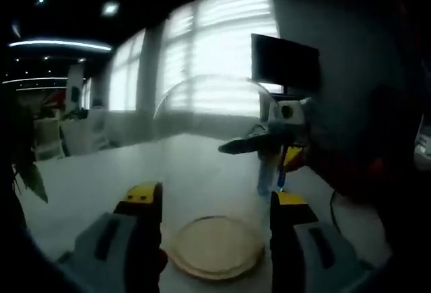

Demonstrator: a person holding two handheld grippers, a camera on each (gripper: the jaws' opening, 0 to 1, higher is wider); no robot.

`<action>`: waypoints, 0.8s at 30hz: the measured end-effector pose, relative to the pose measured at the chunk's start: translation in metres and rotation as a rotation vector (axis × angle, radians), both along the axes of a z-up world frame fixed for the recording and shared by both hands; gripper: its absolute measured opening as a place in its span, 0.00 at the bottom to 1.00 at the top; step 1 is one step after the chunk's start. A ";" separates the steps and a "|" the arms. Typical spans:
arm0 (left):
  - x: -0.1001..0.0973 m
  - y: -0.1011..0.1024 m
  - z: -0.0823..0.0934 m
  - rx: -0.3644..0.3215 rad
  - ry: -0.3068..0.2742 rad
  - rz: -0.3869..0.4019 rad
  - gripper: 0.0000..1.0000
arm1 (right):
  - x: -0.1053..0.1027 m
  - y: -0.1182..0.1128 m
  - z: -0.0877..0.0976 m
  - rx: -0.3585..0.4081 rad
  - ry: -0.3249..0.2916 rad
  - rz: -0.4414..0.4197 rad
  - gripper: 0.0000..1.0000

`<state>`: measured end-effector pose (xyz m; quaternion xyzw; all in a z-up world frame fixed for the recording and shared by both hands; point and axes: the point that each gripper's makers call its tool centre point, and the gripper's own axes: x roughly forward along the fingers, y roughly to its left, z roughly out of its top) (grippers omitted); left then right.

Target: Open the cover put in the Mizone put the cover back on

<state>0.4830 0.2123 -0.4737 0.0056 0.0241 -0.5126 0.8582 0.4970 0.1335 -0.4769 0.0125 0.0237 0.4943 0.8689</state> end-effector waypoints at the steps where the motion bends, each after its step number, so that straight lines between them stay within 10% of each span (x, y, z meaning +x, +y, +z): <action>1: 0.000 0.000 -0.001 -0.005 -0.001 -0.002 0.56 | 0.001 0.001 -0.001 0.002 0.006 0.003 0.73; 19: 0.006 -0.017 -0.010 0.011 -0.070 -0.045 0.70 | 0.004 0.017 -0.006 0.003 -0.013 0.033 0.83; 24: 0.009 -0.015 -0.008 -0.113 0.015 -0.099 0.70 | 0.005 0.013 -0.010 -0.002 -0.049 0.051 0.82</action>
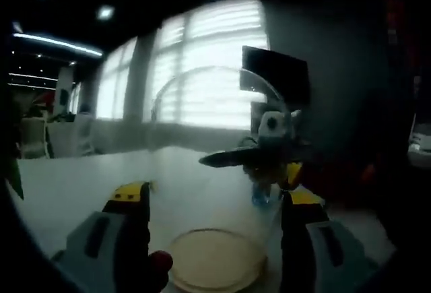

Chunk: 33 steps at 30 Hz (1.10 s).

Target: Open the cover put in the Mizone put the cover back on

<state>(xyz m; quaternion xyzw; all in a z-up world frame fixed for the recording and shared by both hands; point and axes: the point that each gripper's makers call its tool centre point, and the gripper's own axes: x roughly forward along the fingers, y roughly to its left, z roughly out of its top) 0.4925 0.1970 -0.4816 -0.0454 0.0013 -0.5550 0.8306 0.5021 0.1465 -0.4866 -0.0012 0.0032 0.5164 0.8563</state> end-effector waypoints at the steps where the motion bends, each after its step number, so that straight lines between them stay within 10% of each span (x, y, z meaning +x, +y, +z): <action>1: 0.000 0.000 0.000 -0.002 0.003 -0.001 0.70 | 0.000 0.001 0.000 0.005 0.002 0.005 0.82; 33: -0.004 -0.005 -0.009 0.009 -0.003 -0.073 0.69 | -0.001 0.008 -0.009 0.056 0.022 0.121 0.87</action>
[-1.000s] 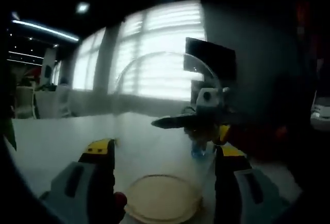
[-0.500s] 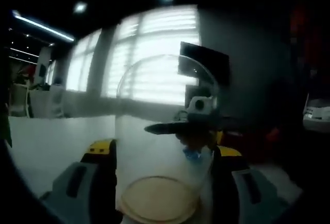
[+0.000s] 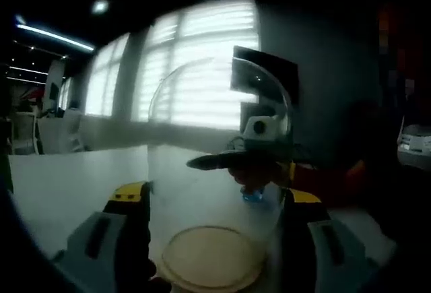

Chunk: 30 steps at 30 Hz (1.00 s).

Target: Open the cover put in the Mizone put the cover back on

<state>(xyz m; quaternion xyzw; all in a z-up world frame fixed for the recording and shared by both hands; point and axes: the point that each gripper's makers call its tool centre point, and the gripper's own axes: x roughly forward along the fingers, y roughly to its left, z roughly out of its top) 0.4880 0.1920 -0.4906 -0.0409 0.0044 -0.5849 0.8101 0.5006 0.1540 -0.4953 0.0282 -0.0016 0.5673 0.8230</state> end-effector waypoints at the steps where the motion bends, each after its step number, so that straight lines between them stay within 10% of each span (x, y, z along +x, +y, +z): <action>1: 0.000 0.000 0.001 -0.003 -0.001 -0.002 0.69 | 0.000 0.001 0.000 0.000 -0.001 -0.001 0.87; 30: -0.007 -0.001 0.020 -0.011 -0.039 -0.001 0.68 | -0.007 0.004 0.012 -0.002 -0.015 0.005 0.87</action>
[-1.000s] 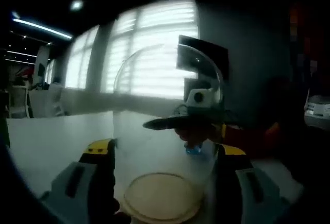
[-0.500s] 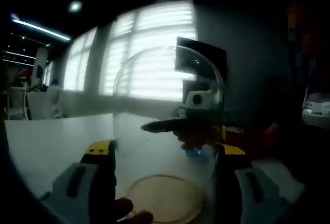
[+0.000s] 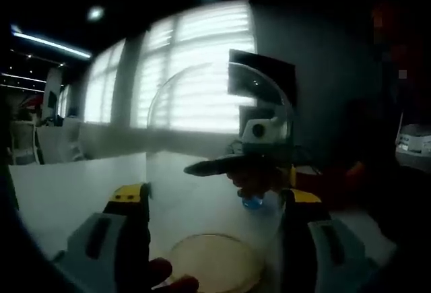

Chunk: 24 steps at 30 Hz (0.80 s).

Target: Open the cover put in the Mizone put the cover back on

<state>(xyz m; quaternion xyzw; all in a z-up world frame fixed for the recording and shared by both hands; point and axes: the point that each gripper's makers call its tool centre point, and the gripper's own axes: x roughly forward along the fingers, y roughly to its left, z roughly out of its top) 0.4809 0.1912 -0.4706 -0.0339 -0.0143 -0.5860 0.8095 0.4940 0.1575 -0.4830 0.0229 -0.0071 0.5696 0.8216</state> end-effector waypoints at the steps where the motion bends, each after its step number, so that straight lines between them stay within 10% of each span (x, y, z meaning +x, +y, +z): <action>1: 0.000 -0.001 -0.001 0.000 0.004 0.000 0.68 | -0.001 0.000 -0.001 -0.005 0.006 0.001 0.87; 24: -0.010 0.000 -0.007 0.013 0.027 0.016 0.71 | -0.012 0.003 -0.004 -0.025 0.001 -0.012 0.87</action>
